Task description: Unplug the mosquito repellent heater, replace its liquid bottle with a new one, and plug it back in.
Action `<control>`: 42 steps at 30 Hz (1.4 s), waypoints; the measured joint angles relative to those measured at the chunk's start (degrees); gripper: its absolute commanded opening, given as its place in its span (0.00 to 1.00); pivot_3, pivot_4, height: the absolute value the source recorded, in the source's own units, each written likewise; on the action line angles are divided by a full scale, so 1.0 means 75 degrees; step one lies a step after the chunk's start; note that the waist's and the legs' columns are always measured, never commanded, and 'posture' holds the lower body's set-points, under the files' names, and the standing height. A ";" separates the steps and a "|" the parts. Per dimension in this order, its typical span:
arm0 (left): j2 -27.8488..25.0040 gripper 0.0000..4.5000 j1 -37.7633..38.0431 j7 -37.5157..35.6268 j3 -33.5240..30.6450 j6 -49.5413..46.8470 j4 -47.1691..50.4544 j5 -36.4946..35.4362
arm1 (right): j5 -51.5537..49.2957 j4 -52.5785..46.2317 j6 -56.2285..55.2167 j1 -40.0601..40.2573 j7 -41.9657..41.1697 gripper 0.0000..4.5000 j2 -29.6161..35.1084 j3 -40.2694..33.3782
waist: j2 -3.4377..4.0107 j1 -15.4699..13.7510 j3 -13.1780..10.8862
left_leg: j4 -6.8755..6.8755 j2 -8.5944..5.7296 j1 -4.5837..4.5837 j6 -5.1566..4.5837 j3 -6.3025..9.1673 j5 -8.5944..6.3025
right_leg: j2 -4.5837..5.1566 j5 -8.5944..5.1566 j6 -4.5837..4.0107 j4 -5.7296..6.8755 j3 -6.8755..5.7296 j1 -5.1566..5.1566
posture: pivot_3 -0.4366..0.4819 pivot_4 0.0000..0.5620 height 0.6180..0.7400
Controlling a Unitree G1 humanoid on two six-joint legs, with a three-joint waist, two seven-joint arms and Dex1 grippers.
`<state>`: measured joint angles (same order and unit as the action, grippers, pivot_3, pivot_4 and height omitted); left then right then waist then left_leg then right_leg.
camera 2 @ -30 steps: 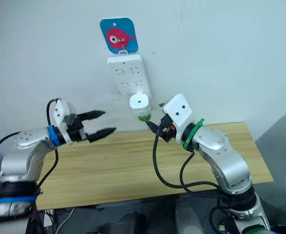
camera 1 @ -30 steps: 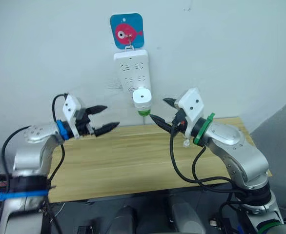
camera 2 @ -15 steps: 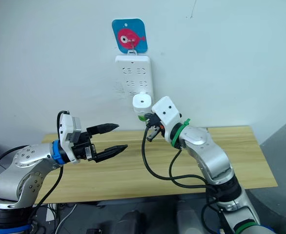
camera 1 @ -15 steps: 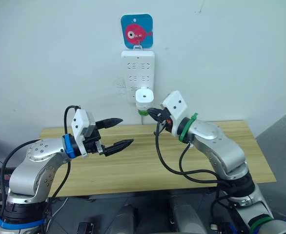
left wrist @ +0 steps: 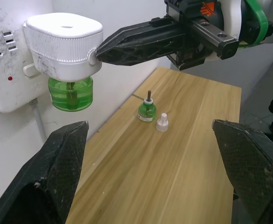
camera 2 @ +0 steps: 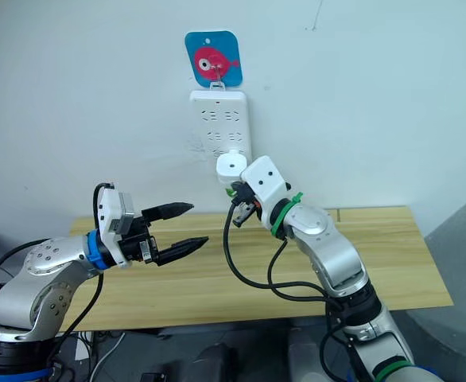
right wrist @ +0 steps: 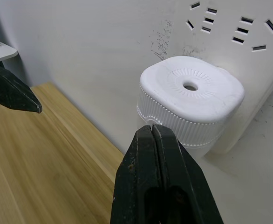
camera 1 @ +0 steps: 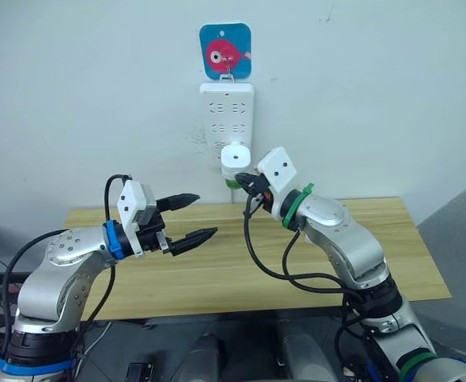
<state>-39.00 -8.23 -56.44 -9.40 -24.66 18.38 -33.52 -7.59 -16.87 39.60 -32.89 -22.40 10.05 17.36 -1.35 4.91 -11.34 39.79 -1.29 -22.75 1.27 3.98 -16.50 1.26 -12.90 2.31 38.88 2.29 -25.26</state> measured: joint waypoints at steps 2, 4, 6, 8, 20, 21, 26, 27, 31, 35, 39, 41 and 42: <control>0.0000 1.00 0.0004 -0.0062 0.0002 0.0071 -0.0112 0.0016 | 0.0057 0.0069 -0.0055 0.0000 0.0055 0.01 -0.0064 0.0011 | -0.0001 0.0001 0.0002 | 0.0000 0.0000 0.0000 0.0000 0.0000 0.0000 | 0.0000 0.0000 0.0000 0.0001 0.0001 0.0000 | 0.38 0.24 1.00; 0.0000 1.00 -0.0008 -0.0086 0.0009 0.0198 -0.0265 0.0045 | 0.0249 0.0164 -0.0178 0.0001 0.0245 0.01 -0.0204 0.0120 | -0.0003 0.0003 0.0003 | 0.0001 0.0000 0.0005 0.0002 -0.0002 0.0001 | 0.0000 0.0001 -0.0002 0.0007 0.0001 0.0001 | 0.38 0.24 1.00; 0.0000 1.00 -0.0016 -0.0097 0.0011 0.0227 -0.0354 0.0066 | 0.0366 0.0214 -0.0246 0.0001 0.0394 0.01 -0.0217 0.0208 | -0.0005 0.0003 0.0004 | 0.0002 0.0000 0.0009 0.0010 -0.0001 0.0007 | -0.0001 0.0005 -0.0009 0.0009 0.0000 0.0005 | 0.38 0.24 1.00; 0.0001 1.00 -0.0033 -0.0098 0.0014 0.0234 -0.0410 0.0069 | 0.0525 0.0221 -0.0317 0.0016 0.0491 0.01 -0.0186 0.0268 | -0.0009 -0.0014 0.0007 | 0.0004 0.0000 0.0016 0.0017 0.0003 0.0015 | -0.0004 0.0007 -0.0012 0.0009 -0.0003 0.0014 | 0.37 0.24 1.00; 0.0059 1.00 -0.0158 -0.0101 0.0029 0.0293 -0.0449 0.0083 | -0.0502 -0.1271 0.0531 0.0379 -0.0519 0.01 0.0624 -0.0240 | -0.0019 -0.0033 0.0037 | -0.0007 0.0002 0.0017 0.0015 0.0019 0.0018 | -0.0010 0.0006 -0.0012 -0.0005 -0.0010 0.0023 | 0.37 0.22 1.00; 0.0055 1.00 -0.0157 -0.0144 0.0029 0.0389 -0.0453 0.0111 | -0.0694 -0.1556 0.0631 0.0440 -0.0841 0.01 0.0963 -0.0235 | -0.0019 -0.0031 0.0038 | -0.0015 0.0002 0.0017 0.0014 0.0015 0.0018 | -0.0010 0.0005 -0.0011 -0.0009 -0.0011 0.0021 | 0.37 0.22 1.00; -0.0240 1.00 -0.0063 -0.0475 0.0037 0.0613 -0.0474 0.0214 | -0.1297 -0.2270 0.0911 0.0649 -0.1748 0.14 0.2123 -0.0423 | -0.0022 -0.0022 0.0044 | -0.0023 0.0007 0.0017 0.0014 0.0011 0.0018 | -0.0012 0.0004 -0.0013 -0.0015 -0.0011 0.0018 | 0.39 0.20 1.00; -0.0416 1.00 -0.0018 -0.0612 0.0031 0.0752 -0.0529 0.0329 | -0.1377 -0.2373 0.0928 0.0705 -0.1973 0.21 0.2524 -0.0596 | -0.0021 -0.0025 0.0045 | -0.0024 0.0007 0.0018 0.0014 0.0009 0.0018 | -0.0012 0.0003 -0.0012 -0.0016 -0.0011 0.0021 | 0.40 0.20 1.00; -0.1061 1.00 0.0091 -0.0969 -0.0125 0.1031 -0.0988 0.0621 | -0.1610 -0.2387 0.0751 0.0921 -0.2972 0.54 0.4326 -0.1633 | -0.0023 -0.0074 0.0047 | -0.0022 0.0003 0.0017 0.0012 0.0001 0.0017 | -0.0013 0.0002 -0.0010 -0.0026 -0.0014 0.0026 | 0.41 0.19 1.00; -0.1606 1.00 0.0157 -0.1322 -0.0281 0.1025 -0.1069 0.0660 | -0.1890 -0.2193 0.0288 0.1003 -0.3913 0.87 0.5299 -0.2234 | -0.0021 -0.0114 0.0066 | -0.0025 0.0013 0.0021 0.0010 -0.0011 0.0015 | -0.0016 0.0002 -0.0010 -0.0026 -0.0009 0.0025 | 0.44 0.17 1.00; -0.2312 1.00 0.0705 -0.1380 -0.0475 0.0958 -0.0983 0.1021 | -0.2142 -0.1702 -0.0288 0.1385 -0.5222 0.98 0.6614 -0.2871 | -0.0012 -0.0171 0.0075 | -0.0030 0.0014 0.0025 0.0001 -0.0030 0.0011 | -0.0014 0.0001 -0.0008 -0.0033 0.0003 0.0024 | 0.46 0.16 1.00; -0.2432 1.00 0.0919 -0.1276 -0.0562 0.0978 -0.0897 0.1242 | -0.2150 -0.1537 -0.0630 0.1636 -0.5610 0.98 0.6986 -0.3097 | -0.0014 -0.0226 0.0102 | -0.0029 0.0016 0.0025 0.0001 -0.0033 0.0011 | -0.0014 0.0001 -0.0008 -0.0035 0.0000 0.0025 | 0.47 0.16 1.00; -0.2512 1.00 0.1014 -0.1250 -0.0564 0.0977 -0.0894 0.1316 | -0.2153 -0.1487 -0.0756 0.1752 -0.5741 0.98 0.7091 -0.3128 | -0.0014 -0.0245 0.0122 | -0.0029 0.0017 0.0026 0.0001 -0.0034 0.0010 | -0.0014 0.0001 -0.0008 -0.0036 0.0000 0.0026 | 0.47 0.15 1.00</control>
<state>-57.84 -0.63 -65.81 -13.63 -17.33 11.68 -23.65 -23.74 -28.03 33.93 -19.75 -65.46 63.23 -6.11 -1.46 3.08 -10.42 39.57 -1.16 -22.56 1.28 3.73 -16.42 1.16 -12.90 2.24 38.61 2.29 -25.06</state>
